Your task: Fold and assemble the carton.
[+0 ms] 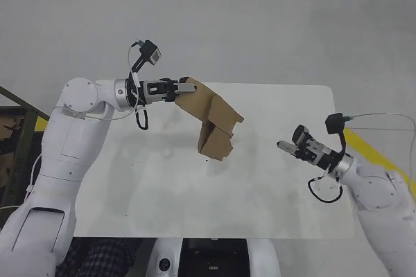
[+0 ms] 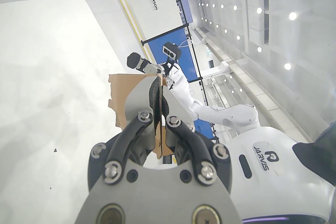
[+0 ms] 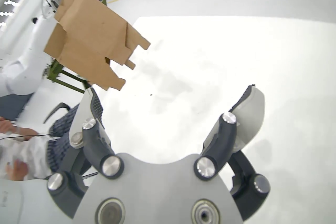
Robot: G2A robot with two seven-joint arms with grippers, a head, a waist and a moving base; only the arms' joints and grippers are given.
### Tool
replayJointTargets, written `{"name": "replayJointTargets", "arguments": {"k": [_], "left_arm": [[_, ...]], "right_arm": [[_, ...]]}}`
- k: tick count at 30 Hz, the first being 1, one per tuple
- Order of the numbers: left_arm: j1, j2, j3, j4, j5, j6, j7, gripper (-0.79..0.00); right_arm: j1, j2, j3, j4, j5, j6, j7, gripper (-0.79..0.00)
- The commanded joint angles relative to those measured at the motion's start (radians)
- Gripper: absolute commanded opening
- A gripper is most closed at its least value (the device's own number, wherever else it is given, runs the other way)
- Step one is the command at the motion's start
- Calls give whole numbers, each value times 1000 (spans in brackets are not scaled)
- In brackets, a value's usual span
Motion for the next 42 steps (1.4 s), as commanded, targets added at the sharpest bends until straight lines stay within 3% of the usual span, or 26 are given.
{"name": "replayJointTargets", "arguments": {"k": [1,5,14,18,33,42], "left_arm": [[0,0,0,0,0,0,0,-785],[0,0,0,0,0,0,0,-785],[0,0,0,0,0,0,0,-785],[0,0,0,0,0,0,0,-785],[0,0,0,0,0,0,0,-785],[32,1,10,-50,6,29,41,-785]], "right_arm": [[7,-6,-45,15,135,8,29,0],[37,-20,-132,25,196,26,50,0],[121,-71,-331,81,256,191,-49,0],[166,-94,-393,113,295,213,-82,0],[176,-112,-425,149,344,222,-121,0],[191,-151,-496,189,459,224,-179,0]]}}
